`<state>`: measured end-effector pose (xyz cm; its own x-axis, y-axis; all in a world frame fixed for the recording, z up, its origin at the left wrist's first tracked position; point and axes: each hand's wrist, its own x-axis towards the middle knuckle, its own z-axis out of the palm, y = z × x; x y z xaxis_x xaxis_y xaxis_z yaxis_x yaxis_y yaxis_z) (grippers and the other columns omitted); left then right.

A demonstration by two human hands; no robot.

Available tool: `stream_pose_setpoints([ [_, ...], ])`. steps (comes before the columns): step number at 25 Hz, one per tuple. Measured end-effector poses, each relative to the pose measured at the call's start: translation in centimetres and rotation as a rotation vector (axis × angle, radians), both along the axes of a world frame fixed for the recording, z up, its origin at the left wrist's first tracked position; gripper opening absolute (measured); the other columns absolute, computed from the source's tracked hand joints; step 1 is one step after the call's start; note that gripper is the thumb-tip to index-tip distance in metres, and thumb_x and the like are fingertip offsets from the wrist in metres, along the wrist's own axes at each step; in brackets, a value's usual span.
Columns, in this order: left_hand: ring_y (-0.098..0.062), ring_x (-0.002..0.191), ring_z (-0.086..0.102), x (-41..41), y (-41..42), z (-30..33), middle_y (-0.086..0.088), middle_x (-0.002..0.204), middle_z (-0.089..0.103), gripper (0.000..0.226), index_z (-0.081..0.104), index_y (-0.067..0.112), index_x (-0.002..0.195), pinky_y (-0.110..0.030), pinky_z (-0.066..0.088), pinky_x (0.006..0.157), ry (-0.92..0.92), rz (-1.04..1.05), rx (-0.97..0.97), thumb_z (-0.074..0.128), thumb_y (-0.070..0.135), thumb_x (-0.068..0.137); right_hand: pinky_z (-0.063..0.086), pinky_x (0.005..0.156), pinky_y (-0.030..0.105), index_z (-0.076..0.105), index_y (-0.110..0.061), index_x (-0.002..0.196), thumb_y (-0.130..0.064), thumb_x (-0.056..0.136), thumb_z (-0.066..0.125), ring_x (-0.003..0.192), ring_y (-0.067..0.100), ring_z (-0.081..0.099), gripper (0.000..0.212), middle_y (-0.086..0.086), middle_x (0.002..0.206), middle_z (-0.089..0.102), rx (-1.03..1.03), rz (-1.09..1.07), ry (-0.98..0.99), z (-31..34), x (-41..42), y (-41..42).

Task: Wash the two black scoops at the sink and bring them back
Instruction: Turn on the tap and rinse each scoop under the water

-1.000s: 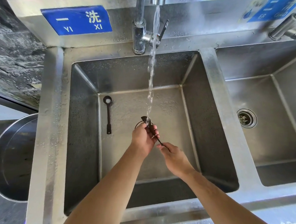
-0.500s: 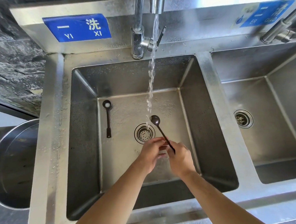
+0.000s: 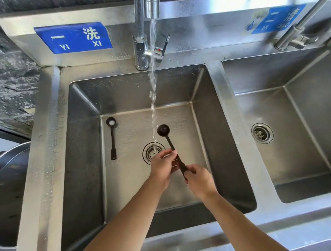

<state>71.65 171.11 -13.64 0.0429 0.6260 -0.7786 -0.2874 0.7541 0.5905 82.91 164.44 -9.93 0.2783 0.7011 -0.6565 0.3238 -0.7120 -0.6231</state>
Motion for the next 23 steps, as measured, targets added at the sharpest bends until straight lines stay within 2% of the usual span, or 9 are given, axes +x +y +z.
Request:
stream_pose_setpoints([
  [3,-0.027,0.079,0.071,2.1,1.5,-0.6,-0.015,0.091,0.075,0.013,0.073,0.010,0.101,-0.039,0.059,0.072,0.105,0.031,0.061,0.075,0.012,0.089,0.043,0.044,0.015,0.074,-0.028,0.094,-0.017,0.094,0.055,0.056,0.007,0.059,0.022,-0.010,0.071,0.069,-0.008,0.019,0.007,-0.7,2.2,0.9],
  [6,-0.031,0.080,0.070,4.3,2.9,-1.3,-0.020,0.093,0.074,0.013,0.073,0.007,0.103,-0.047,0.060,0.083,0.160,0.036,0.059,0.073,0.008,0.090,0.049,0.051,0.026,0.077,-0.023,0.086,-0.010,0.093,0.055,0.057,0.014,0.060,0.026,-0.002,0.067,0.071,-0.018,-0.067,0.049,-2.0,3.8,2.6],
  [9,-0.034,0.081,0.070,6.4,4.4,-2.9,-0.021,0.090,0.074,0.021,0.073,0.008,0.098,-0.053,0.061,0.085,0.188,-0.039,0.066,0.066,-0.008,0.086,0.052,0.060,0.034,0.076,-0.016,0.080,-0.007,0.096,0.054,0.061,0.019,0.060,0.029,0.005,0.066,0.068,-0.020,-0.167,0.083,-4.7,4.9,4.9],
  [12,-0.031,0.078,0.071,7.4,5.7,-5.1,-0.010,0.078,0.074,0.034,0.075,0.009,0.097,-0.047,0.062,0.082,0.216,-0.109,0.115,0.060,-0.017,0.081,0.055,0.072,0.037,0.079,-0.014,0.085,-0.008,0.096,0.057,0.072,0.023,0.063,0.025,0.006,0.075,0.070,-0.002,-0.218,0.089,-8.7,4.9,7.4],
  [14,-0.026,0.075,0.071,7.5,6.8,-6.6,-0.009,0.078,0.074,0.035,0.074,0.012,0.091,-0.040,0.062,0.076,0.240,-0.137,0.140,0.060,-0.019,0.081,0.058,0.077,0.037,0.081,-0.014,0.084,-0.010,0.095,0.060,0.076,0.024,0.067,0.024,0.004,0.081,0.075,0.028,-0.276,0.070,-10.8,4.4,8.9],
  [15,-0.026,0.076,0.071,7.5,7.2,-7.5,-0.011,0.081,0.074,0.035,0.074,0.013,0.089,-0.037,0.061,0.073,0.252,-0.148,0.153,0.059,-0.018,0.081,0.059,0.075,0.035,0.081,-0.016,0.082,-0.011,0.094,0.061,0.077,0.024,0.069,0.024,0.004,0.082,0.077,0.049,-0.302,0.057,-11.7,4.2,9.5],
  [17,-0.024,0.079,0.071,7.8,8.3,-9.1,-0.013,0.089,0.075,0.032,0.075,0.008,0.096,-0.032,0.060,0.071,0.293,-0.186,0.185,0.060,-0.016,0.082,0.055,0.068,0.027,0.083,-0.016,0.085,-0.011,0.093,0.061,0.077,0.023,0.070,0.024,0.004,0.083,0.079,0.079,-0.376,0.039,-13.4,4.2,10.3],
  [20,-0.023,0.095,0.071,9.0,10.1,-11.1,-0.013,0.104,0.075,0.037,0.072,0.004,0.116,-0.032,0.059,0.086,0.393,-0.264,0.228,0.064,-0.012,0.083,0.045,0.061,0.022,0.083,-0.013,0.091,-0.011,0.093,0.061,0.074,0.019,0.066,0.022,0.004,0.083,0.078,0.099,-0.513,0.031,-15.4,4.2,11.2],
  [23,-0.024,0.106,0.070,10.5,11.3,-12.7,-0.012,0.113,0.074,0.037,0.072,0.005,0.119,-0.037,0.056,0.099,0.466,-0.313,0.255,0.067,-0.008,0.085,0.043,0.061,0.021,0.082,-0.011,0.095,-0.010,0.094,0.060,0.076,0.020,0.067,0.021,0.002,0.082,0.075,0.135,-0.627,0.007,-16.7,4.3,12.2],
])
